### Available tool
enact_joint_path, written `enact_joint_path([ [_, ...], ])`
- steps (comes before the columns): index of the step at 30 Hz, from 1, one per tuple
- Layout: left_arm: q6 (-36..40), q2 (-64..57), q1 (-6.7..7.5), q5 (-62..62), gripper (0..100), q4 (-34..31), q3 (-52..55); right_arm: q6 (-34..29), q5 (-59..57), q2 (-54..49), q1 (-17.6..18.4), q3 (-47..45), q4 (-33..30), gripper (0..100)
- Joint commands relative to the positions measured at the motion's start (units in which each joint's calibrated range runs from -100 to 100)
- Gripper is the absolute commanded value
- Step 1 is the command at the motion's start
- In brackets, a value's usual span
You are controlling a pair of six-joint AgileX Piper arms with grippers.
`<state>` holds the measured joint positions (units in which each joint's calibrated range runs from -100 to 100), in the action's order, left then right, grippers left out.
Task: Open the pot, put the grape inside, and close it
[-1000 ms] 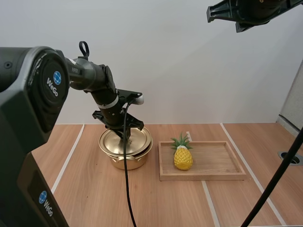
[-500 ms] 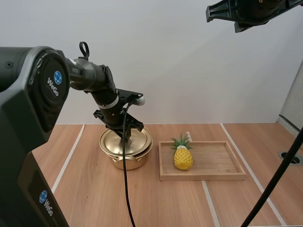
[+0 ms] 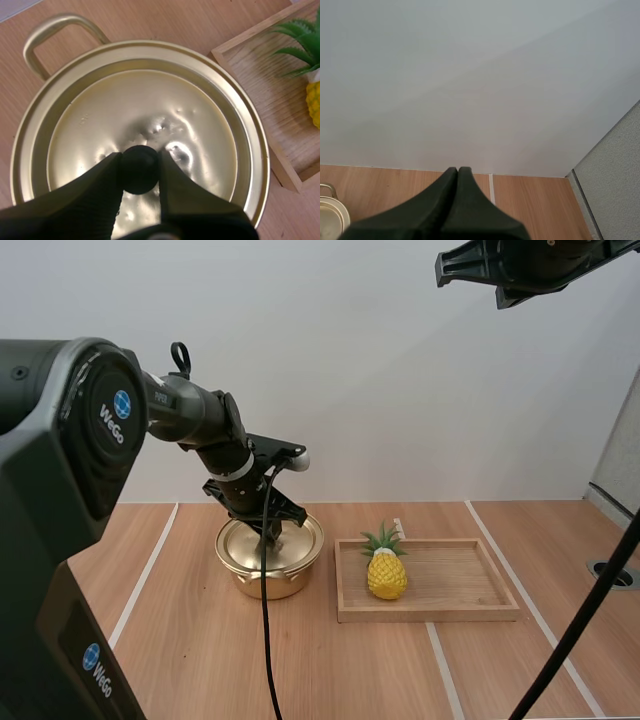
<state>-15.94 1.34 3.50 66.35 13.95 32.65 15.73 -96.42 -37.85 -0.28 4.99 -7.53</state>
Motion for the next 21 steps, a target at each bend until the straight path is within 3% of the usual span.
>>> enact_joint_path([
  [1,-0.23,0.69,0.08,2.03,2,-4.08,1.67,0.21,0.18,-0.95,-0.21,0.28,-0.25,0],
  [10,1.99,0.81,0.08,2.43,2,-3.96,1.67,0.21,0.18,-0.95,-0.21,0.28,-0.05,0],
  [13,2.76,0.81,0.08,3.20,10,-3.96,1.67,0.21,0.18,-0.95,-0.21,0.28,-0.05,0],
  [16,2.76,0.81,0.08,3.82,35,-3.96,1.67,0.21,0.18,-0.95,-0.21,0.28,-0.05,0],
  [21,1.37,0.81,0.08,6.81,100,-3.96,0.95,0.21,0.18,-0.95,-0.21,0.28,-0.05,0],
])
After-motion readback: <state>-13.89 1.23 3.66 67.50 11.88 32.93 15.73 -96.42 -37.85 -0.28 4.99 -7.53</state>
